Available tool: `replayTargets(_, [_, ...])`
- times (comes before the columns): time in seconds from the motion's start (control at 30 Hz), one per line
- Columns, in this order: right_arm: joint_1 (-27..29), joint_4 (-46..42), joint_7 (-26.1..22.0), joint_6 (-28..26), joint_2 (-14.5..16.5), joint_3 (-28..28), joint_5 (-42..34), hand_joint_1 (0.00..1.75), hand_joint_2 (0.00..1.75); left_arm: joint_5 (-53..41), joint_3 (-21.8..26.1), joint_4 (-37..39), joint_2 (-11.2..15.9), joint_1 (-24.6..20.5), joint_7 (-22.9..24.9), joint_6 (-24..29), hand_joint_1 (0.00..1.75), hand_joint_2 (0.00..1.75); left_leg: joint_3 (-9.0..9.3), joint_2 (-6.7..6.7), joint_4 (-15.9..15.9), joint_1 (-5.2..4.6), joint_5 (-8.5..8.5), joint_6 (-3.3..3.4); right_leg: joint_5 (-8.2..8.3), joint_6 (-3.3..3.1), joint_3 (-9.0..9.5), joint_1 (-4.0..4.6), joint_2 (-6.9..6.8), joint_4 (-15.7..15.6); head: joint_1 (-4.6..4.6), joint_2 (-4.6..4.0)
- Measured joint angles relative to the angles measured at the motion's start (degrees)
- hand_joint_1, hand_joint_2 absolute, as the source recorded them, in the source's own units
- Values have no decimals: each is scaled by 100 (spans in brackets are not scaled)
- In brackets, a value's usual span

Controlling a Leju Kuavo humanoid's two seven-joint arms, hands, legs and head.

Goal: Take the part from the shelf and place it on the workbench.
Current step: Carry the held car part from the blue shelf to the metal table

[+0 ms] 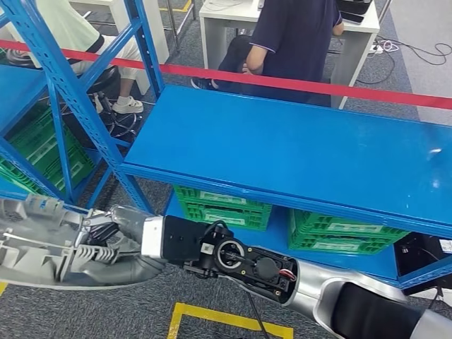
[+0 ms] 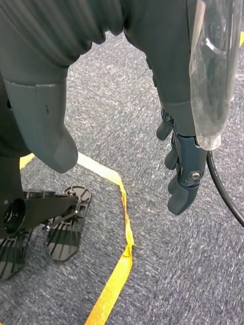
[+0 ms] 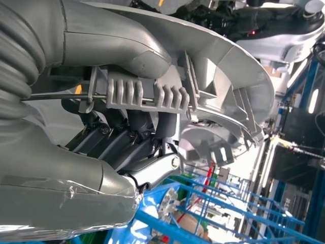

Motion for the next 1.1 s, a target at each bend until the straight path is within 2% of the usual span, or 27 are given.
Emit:
replayTargets(0.6, [-2,137,-22,-119,87,151,-28,169,175,-18,0,1,-19,-9,79,42,0,175,3,1,5,-2,-2,1,1,2,0,-2,2,-3,1,0])
replayTargets(0.83, [-3,139,-25,-116,87,152,-28,169,175,-25,0,2,-8,-12,91,42,0,175,-18,0,46,-30,-13,32,19,33,5,-11,0,-12,-3,0])
replayTargets(0.9, [-4,139,-28,-104,88,153,-28,169,175,-22,0,2,-7,-12,92,42,0,175,3,3,2,2,19,62,8,62,1,-5,-3,2,-4,0])
replayTargets(0.97, [-8,139,-40,-80,88,152,-29,169,175,-13,0,1,-9,-11,92,42,0,175,41,11,-65,48,65,91,-197,106,-122,-5,-11,293,14,0])
replayTargets(1.07, [-2,145,-59,-28,87,153,-38,169,175,21,-1,2,-5,4,92,41,0,175,52,6,-82,70,75,98,-765,173,-625,-54,-21,1459,64,0])
replayTargets(1.1, [1,154,-61,0,87,155,-40,169,175,41,-1,2,-4,15,90,42,0,175,55,-6,-77,79,68,89,-828,196,-728,-76,-24,1706,69,0])
